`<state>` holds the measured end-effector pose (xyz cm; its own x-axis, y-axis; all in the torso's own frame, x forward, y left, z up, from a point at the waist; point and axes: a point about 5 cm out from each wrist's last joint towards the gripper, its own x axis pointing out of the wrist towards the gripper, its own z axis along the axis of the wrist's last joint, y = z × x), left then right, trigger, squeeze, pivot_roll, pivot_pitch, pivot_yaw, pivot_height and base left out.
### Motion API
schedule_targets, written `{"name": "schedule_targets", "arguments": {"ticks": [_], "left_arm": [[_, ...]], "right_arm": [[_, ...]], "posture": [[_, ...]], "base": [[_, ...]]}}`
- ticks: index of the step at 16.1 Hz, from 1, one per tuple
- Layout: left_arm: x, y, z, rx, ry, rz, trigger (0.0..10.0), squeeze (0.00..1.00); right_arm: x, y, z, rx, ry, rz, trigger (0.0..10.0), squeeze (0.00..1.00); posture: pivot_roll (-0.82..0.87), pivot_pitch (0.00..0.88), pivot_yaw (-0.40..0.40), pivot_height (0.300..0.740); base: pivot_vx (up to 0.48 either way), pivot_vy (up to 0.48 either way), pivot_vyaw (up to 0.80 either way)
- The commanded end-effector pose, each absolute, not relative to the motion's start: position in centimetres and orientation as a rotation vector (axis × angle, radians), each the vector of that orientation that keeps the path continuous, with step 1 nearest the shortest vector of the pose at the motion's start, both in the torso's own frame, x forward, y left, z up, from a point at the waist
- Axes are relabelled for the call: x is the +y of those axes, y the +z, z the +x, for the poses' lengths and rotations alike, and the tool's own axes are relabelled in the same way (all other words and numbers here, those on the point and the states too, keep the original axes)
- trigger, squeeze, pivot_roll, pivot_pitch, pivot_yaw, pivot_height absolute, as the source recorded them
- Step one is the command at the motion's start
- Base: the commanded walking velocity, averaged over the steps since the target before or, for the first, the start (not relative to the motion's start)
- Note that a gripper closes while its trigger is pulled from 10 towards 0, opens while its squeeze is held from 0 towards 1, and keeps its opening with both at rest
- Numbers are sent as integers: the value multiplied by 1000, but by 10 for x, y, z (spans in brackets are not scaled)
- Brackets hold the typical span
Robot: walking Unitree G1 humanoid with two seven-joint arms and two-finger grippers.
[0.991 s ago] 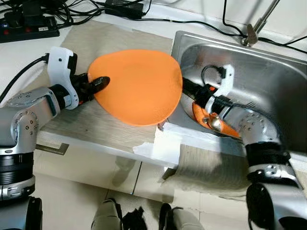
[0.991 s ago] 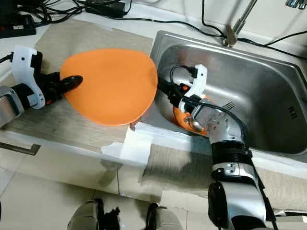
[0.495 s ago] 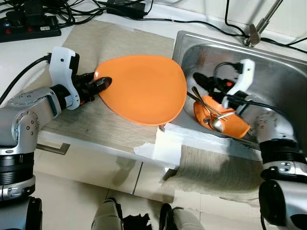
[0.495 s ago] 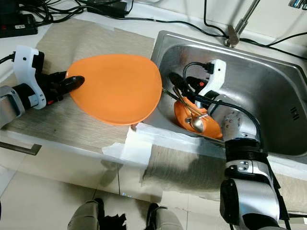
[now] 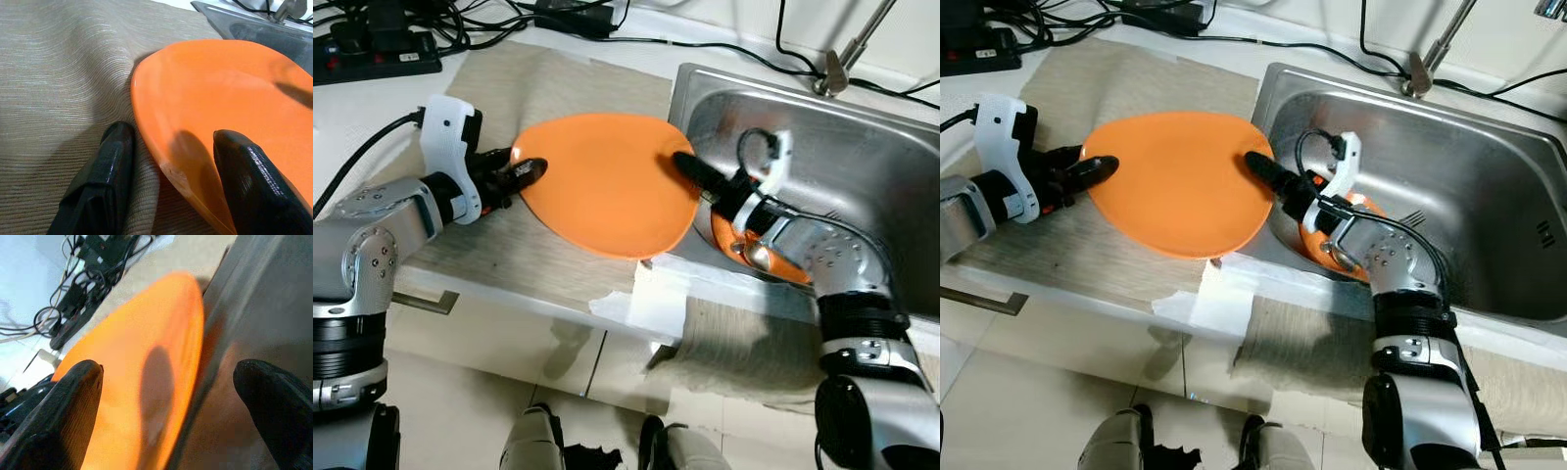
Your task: Kitchen organization
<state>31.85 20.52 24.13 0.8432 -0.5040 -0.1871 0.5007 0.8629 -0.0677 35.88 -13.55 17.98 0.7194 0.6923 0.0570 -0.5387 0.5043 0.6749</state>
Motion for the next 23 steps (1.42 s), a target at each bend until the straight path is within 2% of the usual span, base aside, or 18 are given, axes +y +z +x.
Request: {"name": "schedule_targets", "arguments": {"ticks": [1, 2, 4, 5, 6, 7, 18, 23], "left_arm": [[176, 230, 313, 252, -701, -17, 10000, 0], [175, 230, 313, 253, -705, -15, 10000, 0], [174, 230, 311, 255, -720, -10, 10000, 0], [172, 230, 311, 256, -731, -5, 10000, 0], [172, 230, 311, 256, -735, -4, 10000, 0], [172, 231, 311, 256, -737, -2, 10000, 0], [174, 233, 312, 237, -727, 23, 10000, 0], [178, 242, 316, 194, -696, 35, 10000, 0]], "right_arm": [[-137, 175, 356, 269, 741, 711, 10000, 133], [-136, 172, 355, 287, 733, 702, 10000, 0], [-135, 165, 355, 329, 711, 681, 10000, 0], [-136, 165, 354, 328, 716, 722, 4471, 0], [-137, 166, 354, 325, 717, 736, 1608, 0], [-139, 167, 354, 320, 716, 755, 0, 0], [-141, 177, 352, 294, 757, 862, 0, 0], [-151, 184, 354, 264, 740, 942, 0, 0]], "posture": [[-100, 172, -108, 740], [-100, 172, -108, 740], [-100, 167, -107, 740], [-101, 166, -103, 740], [-101, 167, -103, 740], [-101, 168, -101, 740], [-96, 167, -97, 740], [-97, 171, -94, 740]], "base": [[0, 0, 0], [0, 0, 0], [0, 0, 0], [0, 0, 0], [0, 0, 0], [0, 0, 0], [0, 0, 0], [0, 0, 0]]}}
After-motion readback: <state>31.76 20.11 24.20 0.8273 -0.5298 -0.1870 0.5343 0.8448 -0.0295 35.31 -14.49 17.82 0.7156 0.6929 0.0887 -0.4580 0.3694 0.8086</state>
